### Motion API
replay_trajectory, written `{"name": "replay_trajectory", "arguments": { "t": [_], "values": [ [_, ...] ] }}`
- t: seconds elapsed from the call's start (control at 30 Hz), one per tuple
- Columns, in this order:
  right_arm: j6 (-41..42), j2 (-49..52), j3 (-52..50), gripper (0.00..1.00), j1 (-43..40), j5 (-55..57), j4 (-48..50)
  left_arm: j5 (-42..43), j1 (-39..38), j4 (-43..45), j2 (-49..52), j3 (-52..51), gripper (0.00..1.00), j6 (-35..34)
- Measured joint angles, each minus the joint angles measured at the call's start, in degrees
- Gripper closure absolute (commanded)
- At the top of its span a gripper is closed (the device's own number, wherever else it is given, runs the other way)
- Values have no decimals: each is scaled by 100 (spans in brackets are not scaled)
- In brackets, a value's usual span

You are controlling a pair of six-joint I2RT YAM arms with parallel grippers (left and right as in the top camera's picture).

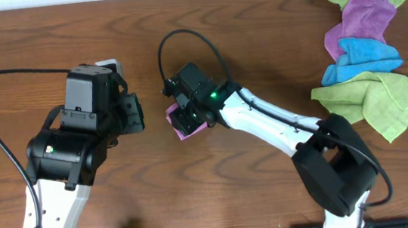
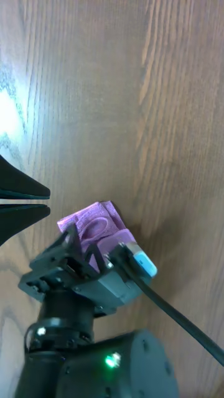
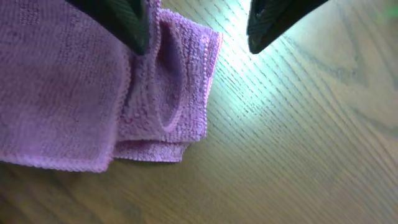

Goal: Fold the cloth

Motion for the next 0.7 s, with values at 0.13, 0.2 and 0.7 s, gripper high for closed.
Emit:
{"name": "replay_trajectory", "arguments": {
  "t": [0.13, 0.2, 0.7],
  "values": [
    [146, -22, 0, 98, -468, -98, -120, -2, 0, 57, 50, 0, 82, -4],
    [227, -136, 0, 99, -732, -109, -162, -2, 0, 142, 168, -7, 39, -7],
    [890, -354, 17, 99, -1342, 1335, -321, 1091, 2, 1934, 2085, -1458, 5, -98]
  ]
}}
